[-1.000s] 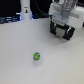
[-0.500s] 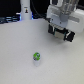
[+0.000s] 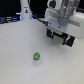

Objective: Open the kcup holder, insert the kcup into the holder, and close the kcup holder

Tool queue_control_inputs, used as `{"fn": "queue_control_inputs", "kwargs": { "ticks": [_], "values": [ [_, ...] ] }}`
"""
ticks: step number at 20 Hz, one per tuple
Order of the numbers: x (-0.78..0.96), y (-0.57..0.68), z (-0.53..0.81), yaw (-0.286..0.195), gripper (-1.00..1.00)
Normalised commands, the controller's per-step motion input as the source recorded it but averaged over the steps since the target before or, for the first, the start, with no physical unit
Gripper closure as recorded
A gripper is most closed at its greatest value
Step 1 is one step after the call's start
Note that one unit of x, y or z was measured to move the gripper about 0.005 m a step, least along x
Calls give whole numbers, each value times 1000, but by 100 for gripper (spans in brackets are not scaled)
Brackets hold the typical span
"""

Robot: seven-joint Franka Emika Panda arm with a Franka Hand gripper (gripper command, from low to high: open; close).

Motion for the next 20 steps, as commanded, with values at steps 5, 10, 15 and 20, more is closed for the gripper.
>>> {"fn": "queue_control_inputs", "kwargs": {
  "ticks": [5,10,15,20],
  "values": [
    [645,-275,188,-57,-100],
    [274,-189,194,-90,-100],
    [405,-457,272,-174,-100],
    [378,-568,244,-208,-100]
  ]
}}
